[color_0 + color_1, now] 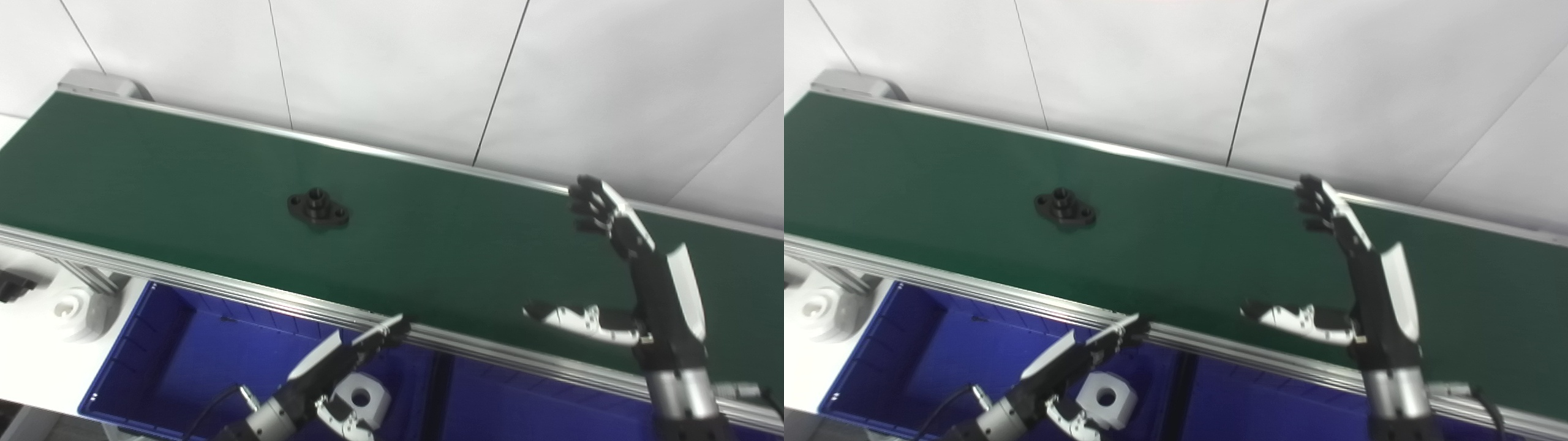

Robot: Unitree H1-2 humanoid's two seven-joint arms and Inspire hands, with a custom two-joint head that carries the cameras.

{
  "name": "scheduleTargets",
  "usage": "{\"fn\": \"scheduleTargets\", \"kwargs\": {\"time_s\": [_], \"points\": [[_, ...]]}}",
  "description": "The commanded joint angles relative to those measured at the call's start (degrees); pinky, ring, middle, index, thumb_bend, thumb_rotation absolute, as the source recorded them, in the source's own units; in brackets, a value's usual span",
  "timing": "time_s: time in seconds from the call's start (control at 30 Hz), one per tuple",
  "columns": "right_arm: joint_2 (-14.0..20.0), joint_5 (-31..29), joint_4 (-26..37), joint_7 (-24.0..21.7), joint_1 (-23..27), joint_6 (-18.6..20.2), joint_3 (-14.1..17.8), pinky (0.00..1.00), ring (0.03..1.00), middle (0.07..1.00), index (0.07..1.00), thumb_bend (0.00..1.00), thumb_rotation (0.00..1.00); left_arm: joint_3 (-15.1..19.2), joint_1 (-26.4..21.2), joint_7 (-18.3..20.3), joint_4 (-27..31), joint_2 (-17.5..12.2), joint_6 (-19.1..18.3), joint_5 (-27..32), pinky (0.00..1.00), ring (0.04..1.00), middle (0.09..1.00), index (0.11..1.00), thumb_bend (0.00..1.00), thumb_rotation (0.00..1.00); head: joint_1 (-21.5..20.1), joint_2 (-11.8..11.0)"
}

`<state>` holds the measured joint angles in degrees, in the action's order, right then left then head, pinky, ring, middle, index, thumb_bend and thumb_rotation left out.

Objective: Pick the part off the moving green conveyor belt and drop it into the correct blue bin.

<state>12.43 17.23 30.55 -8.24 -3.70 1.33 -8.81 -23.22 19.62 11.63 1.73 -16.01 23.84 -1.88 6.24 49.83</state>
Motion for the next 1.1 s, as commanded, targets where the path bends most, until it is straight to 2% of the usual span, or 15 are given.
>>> {"fn": "scheduleTargets", "kwargs": {"time_s": [0.0,0.17,0.27,0.3,0.4,0.43,0.53,0.77,0.9,1.07], "points": [[-0.7,0.3,1.5,-1.0,2.6,2.1,-0.1,0.70,0.772,0.831,0.890,0.82,0.34,0.6,0.0,0.7,1.6,0.3,0.2,-0.3,0.89,0.966,0.995,0.956,0.93,0.25,0.1,-0.2],[-1.6,3.3,0.0,-2.7,6.0,4.8,-1.4,0.67,0.757,0.817,0.884,0.82,0.34,1.5,0.1,1.5,0.9,1.1,0.6,-0.4,0.90,0.975,1.000,0.951,0.93,0.25,0.3,-1.2],[-2.4,4.8,-0.9,-4.1,8.2,7.1,-2.5,0.69,0.758,0.814,0.883,0.83,0.32,1.8,0.0,1.9,0.4,1.4,1.4,-0.4,0.91,0.969,0.990,0.948,0.93,0.25,0.3,-1.4],[-2.8,5.4,-1.8,-4.4,9.2,7.6,-3.2,0.69,0.756,0.810,0.881,0.83,0.32,1.8,0.0,1.9,0.1,1.5,1.5,-0.8,0.91,0.967,0.989,0.948,0.93,0.25,0.5,-2.6],[-3.8,6.4,-4.6,-4.9,11.5,7.6,-4.7,0.68,0.749,0.790,0.871,0.83,0.30,2.1,0.3,1.7,-0.2,1.7,1.7,-2.2,0.91,0.963,0.986,0.949,0.94,0.26,0.5,-3.2],[-4.2,7.5,-5.7,-5.1,12.5,7.9,-5.6,0.67,0.746,0.784,0.868,0.83,0.30,2.1,0.4,1.7,-0.4,1.8,1.8,-2.4,0.93,0.965,0.986,0.949,0.94,0.26,0.6,-4.3],[-5.1,10.8,-8.4,-5.7,15.1,9.2,-7.8,0.66,0.739,0.774,0.863,0.83,0.32,2.1,0.4,1.7,-1.3,2.0,2.4,-2.6,0.94,0.968,0.983,0.947,0.93,0.24,0.5,-5.7],[-7.2,16.9,-15.4,-5.5,20.4,9.6,-11.2,0.61,0.702,0.761,0.847,0.85,0.34,2.0,0.3,1.5,-3.1,2.1,3.0,-3.1,0.91,0.961,0.986,0.946,0.92,0.22,-0.6,-8.1],[-8.5,18.8,-20.0,-4.8,23.3,8.6,-12.5,0.62,0.695,0.742,0.842,0.85,0.32,1.8,0.3,1.5,-3.6,1.9,3.0,-2.9,0.87,0.950,0.987,0.943,0.92,0.20,-1.4,-8.9],[-9.5,20.2,-25.1,-5.2,26.7,9.1,-14.0,0.59,0.683,0.744,0.855,0.84,0.32,1.6,0.1,1.8,-4.2,1.7,3.1,-2.3,0.87,0.951,0.988,0.942,0.92,0.19,-1.8,-9.8]]}}
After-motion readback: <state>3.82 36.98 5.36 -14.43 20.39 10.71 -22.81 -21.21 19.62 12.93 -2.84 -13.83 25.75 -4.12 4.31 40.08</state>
